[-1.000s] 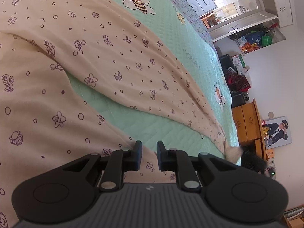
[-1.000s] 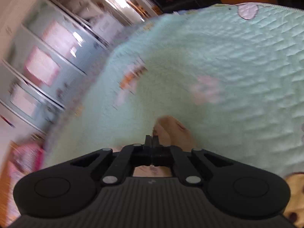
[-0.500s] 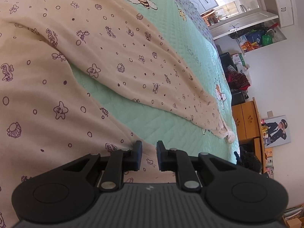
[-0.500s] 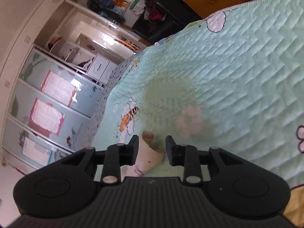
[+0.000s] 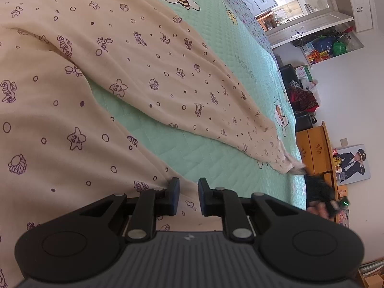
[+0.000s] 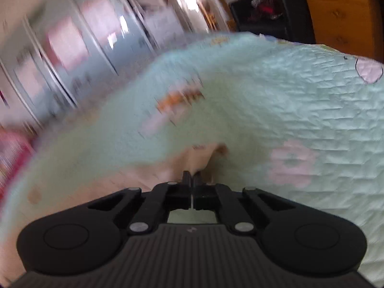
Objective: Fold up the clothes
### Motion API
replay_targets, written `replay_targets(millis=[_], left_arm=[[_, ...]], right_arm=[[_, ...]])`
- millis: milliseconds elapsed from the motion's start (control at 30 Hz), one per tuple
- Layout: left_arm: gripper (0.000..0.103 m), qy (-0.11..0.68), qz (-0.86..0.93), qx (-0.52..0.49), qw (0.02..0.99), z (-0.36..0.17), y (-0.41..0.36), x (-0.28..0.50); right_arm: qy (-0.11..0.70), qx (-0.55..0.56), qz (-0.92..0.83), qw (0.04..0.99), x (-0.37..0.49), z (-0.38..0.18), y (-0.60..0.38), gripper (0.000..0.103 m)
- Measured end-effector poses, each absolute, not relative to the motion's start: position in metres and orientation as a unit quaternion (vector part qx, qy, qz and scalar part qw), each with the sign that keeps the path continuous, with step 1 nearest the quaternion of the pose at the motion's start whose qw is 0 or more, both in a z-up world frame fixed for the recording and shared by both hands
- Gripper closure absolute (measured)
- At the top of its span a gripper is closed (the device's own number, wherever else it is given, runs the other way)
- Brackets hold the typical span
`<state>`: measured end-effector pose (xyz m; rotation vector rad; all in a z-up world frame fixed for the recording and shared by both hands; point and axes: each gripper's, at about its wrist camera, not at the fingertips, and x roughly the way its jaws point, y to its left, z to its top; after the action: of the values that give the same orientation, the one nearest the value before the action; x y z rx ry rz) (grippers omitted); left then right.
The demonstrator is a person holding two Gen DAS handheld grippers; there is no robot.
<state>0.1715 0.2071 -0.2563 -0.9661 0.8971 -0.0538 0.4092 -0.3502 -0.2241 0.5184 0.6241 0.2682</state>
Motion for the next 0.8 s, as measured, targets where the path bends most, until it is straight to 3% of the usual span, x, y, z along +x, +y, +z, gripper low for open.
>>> replay_targets(millis=[100, 167, 267, 367, 533, 700, 800], left_arm=[[0.086, 0.417, -0.027, -0.45, 0.789, -0.257, 0.208, 0.173], [0.086, 0.415, -0.027, -0.453, 0.789, -0.257, 0.207, 0.173], [0.086, 0.413, -0.028, -0.458, 0.787, -0.258, 0.205, 0.171], [0.086, 0.417, -0.032, -0.455, 0.786, -0.257, 0.203, 0.169], [0.086, 0.418, -0.031, -0.451, 0.788, -0.256, 0.207, 0.17], [0.086, 0.419, -0.032, -0.451, 0.788, -0.257, 0.203, 0.172], [0.086, 0.42, -0.032, -0.448, 0.788, -0.256, 0.203, 0.173]], right_arm=[[0.235, 0.379, 0.15, 0.882, 0.387, -0.194, -0.371, 0.101], [0.232, 0.406, 0.151, 0.871, 0.389, -0.18, -0.379, 0.101], [0.291, 0.363, 0.122, 0.877, 0.409, -0.181, -0.372, 0.094], [0.336, 0.368, 0.077, 0.864, 0.416, -0.205, -0.373, 0.077], [0.323, 0.352, 0.067, 0.876, 0.389, -0.229, -0.378, 0.075], [0.328, 0.258, 0.081, 0.905, 0.382, -0.231, -0.365, 0.063], [0.355, 0.182, 0.084, 0.913, 0.393, -0.236, -0.351, 0.067]])
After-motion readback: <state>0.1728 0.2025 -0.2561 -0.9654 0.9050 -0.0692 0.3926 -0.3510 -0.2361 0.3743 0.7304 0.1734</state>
